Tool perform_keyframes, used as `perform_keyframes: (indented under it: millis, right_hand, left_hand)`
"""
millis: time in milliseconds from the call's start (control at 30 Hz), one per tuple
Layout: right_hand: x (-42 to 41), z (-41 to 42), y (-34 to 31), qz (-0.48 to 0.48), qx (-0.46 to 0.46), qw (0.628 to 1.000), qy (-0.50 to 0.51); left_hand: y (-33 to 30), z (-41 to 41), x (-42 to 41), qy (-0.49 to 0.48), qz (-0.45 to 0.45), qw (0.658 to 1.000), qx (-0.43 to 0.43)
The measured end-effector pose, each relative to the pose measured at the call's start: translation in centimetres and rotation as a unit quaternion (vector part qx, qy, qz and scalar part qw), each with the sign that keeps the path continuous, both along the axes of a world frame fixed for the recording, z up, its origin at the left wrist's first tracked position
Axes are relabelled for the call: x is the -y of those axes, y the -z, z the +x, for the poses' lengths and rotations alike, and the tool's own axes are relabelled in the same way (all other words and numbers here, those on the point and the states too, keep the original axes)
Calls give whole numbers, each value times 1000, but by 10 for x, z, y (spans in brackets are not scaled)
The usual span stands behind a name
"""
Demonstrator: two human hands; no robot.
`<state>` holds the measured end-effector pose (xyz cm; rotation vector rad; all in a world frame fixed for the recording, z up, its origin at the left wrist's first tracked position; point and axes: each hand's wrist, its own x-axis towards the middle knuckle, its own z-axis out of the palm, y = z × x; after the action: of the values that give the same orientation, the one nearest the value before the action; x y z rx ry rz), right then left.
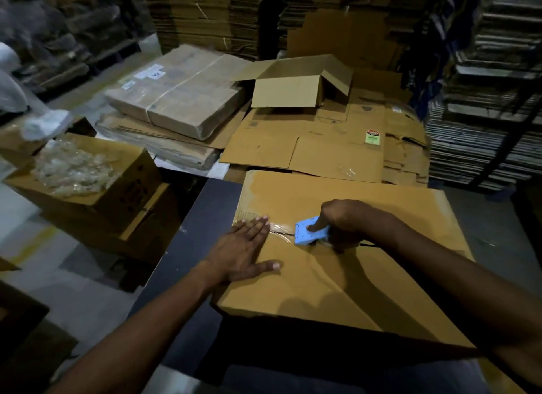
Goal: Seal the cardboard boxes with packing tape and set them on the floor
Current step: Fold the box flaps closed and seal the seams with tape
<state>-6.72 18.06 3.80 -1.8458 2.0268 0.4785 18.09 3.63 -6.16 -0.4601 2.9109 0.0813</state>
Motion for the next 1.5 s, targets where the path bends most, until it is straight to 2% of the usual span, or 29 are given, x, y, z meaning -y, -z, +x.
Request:
perform_keyframes:
  millis: [133,233,500,633,733,800,900,1033,1133,1267,1367,1500]
  right_hand:
    - [8,11,0,4,-23,999,-34]
    - [10,17,6,4,-20,1000,-22]
    - [9,16,8,-19,-41,999,-28]
    - [-3,7,5,12,10,998,59]
    - [-31,-23,-2,56,-13,994,95]
    - [-49,-32,-5,67,-23,994,86]
    - [-60,-29,-1,48,-79,996,18]
    - [-59,-30,-3,42,-59,997,31]
    - [-60,-31,3,35,-62,997,13]
    - [-59,-29,4,29,-75,997,16]
    - [-60,-27,7,15,-90,996,-7]
    - [-56,-26,8,-14,-39,999,-5]
  left_hand:
    - [-3,19,7,-30,-29,999,-1]
    - [-3,10,-5,-36,-19,999,20]
    - [9,-16,-19,21,13,1000,-6]
    - [14,-15,-16,30,4,999,14]
    - [15,-14,-16,27,7,1000,4]
    - [15,-15,-14,27,6,1000,4]
    - [14,-17,-18,18,19,1000,16]
    - [4,-25,-35,-19,19,999,37]
    - [5,-53,-72,-2,39,998,54]
    - [16,-88,-111,2,81,996,27]
    - [17,-73,-93,15,60,998,5]
    - [12,-27,-50,-27,35,999,-24]
